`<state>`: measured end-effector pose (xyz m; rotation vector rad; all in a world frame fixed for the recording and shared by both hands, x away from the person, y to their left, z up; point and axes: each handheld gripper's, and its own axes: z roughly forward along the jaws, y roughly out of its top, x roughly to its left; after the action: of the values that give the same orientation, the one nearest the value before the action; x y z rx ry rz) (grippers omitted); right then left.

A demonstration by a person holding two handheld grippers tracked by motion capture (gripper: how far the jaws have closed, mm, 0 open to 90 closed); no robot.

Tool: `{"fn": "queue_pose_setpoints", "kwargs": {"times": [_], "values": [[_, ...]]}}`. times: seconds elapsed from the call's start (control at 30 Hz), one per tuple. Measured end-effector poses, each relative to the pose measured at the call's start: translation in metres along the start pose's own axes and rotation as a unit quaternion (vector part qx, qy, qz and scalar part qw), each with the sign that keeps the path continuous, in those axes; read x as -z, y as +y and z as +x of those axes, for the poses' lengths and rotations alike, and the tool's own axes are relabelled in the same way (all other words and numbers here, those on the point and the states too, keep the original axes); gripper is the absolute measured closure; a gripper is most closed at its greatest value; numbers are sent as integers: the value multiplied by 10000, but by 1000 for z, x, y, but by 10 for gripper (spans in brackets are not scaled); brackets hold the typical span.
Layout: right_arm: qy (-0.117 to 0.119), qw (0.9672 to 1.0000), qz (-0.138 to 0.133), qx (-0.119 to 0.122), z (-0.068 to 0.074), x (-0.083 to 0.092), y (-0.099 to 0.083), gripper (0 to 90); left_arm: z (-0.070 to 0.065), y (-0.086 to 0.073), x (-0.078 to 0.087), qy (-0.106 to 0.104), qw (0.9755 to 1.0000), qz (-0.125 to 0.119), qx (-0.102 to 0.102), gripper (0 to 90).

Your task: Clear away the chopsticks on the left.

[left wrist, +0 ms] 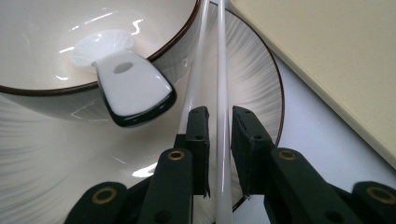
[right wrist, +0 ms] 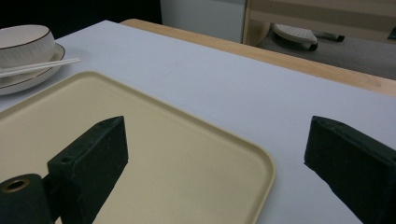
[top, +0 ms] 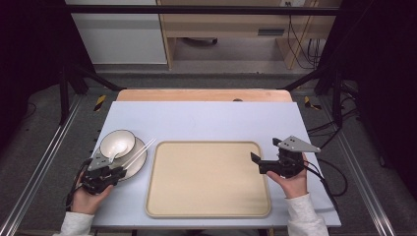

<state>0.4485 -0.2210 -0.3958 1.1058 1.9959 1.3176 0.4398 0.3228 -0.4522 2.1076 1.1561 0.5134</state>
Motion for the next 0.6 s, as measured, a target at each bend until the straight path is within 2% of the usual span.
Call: {"fn": "queue_pose_setpoints", "kwargs": {"times": [0.2, 0.27, 0.37, 0.6], "values": [[-8, 10000, -20, -2, 0, 1, 0, 65, 0, 5, -4, -1, 9999, 152, 23, 796], [-10, 10000, -22, -3, 0, 1, 0, 65, -1, 6, -6, -1, 9999, 136, 60, 805], [-7, 10000, -19, -7, 0, 1, 0, 65, -3, 8, -7, 48, 9997, 227, -20, 821], [-5, 10000, -20, 4, -1, 1, 1, 65, -5, 8, -8, 33, 9998, 219, -12, 836]]}}
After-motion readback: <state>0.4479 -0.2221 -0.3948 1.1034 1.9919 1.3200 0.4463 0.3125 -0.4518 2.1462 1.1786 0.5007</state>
